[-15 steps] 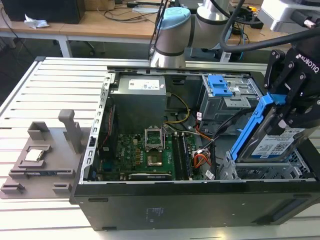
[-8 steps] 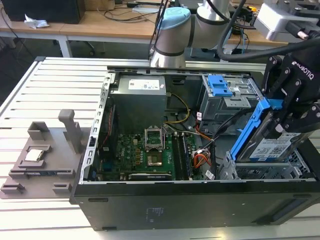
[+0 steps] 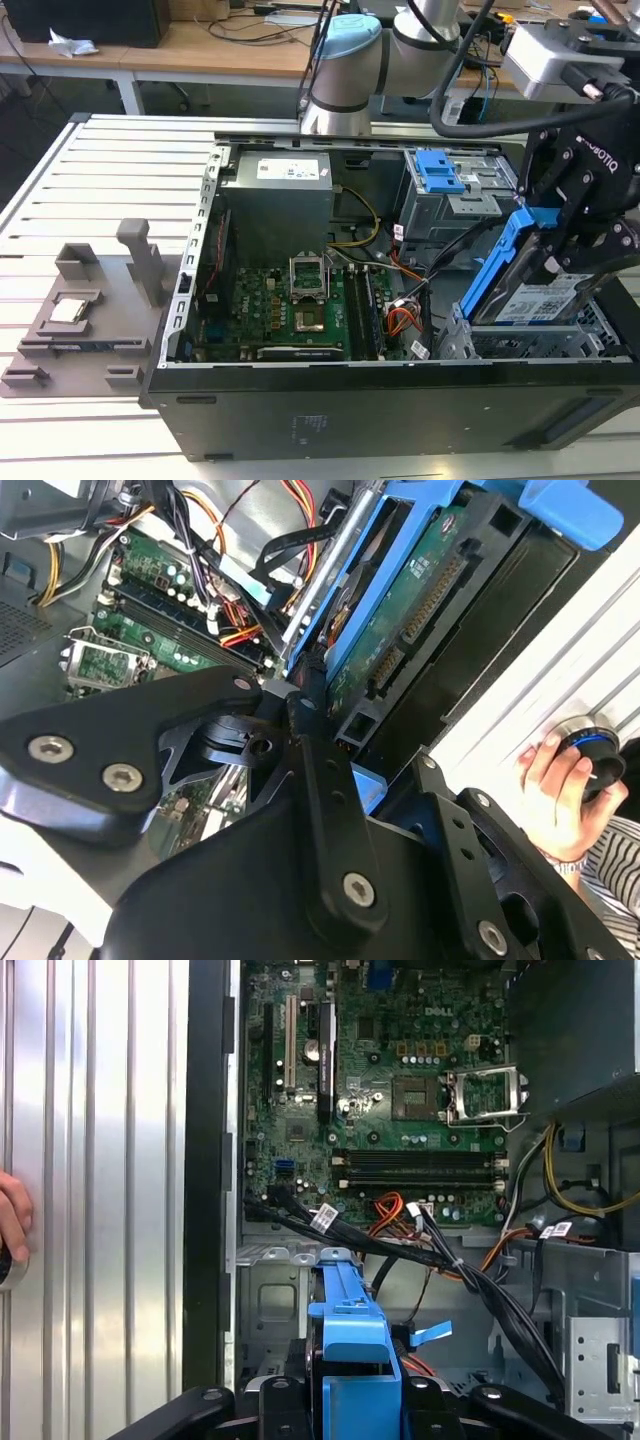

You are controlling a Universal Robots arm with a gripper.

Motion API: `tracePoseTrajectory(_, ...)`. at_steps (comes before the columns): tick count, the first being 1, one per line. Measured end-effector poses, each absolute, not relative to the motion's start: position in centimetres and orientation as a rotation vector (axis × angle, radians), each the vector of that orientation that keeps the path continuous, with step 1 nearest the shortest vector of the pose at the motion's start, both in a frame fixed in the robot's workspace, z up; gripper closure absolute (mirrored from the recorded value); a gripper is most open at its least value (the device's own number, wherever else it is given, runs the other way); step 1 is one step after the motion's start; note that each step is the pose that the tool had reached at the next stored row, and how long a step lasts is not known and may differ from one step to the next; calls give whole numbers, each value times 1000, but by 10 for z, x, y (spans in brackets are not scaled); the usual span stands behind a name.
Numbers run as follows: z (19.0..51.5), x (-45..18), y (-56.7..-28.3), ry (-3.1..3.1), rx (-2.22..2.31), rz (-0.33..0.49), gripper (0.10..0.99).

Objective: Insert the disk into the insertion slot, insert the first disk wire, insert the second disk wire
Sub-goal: 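Insert the disk into the insertion slot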

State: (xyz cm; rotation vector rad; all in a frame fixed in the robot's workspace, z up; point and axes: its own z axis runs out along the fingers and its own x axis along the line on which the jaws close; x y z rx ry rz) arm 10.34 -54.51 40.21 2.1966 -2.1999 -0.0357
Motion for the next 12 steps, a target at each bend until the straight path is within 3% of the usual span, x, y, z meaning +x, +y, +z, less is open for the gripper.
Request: tracePoseTrajectory(12,396,103,-545,-2200,2197,-36,722)
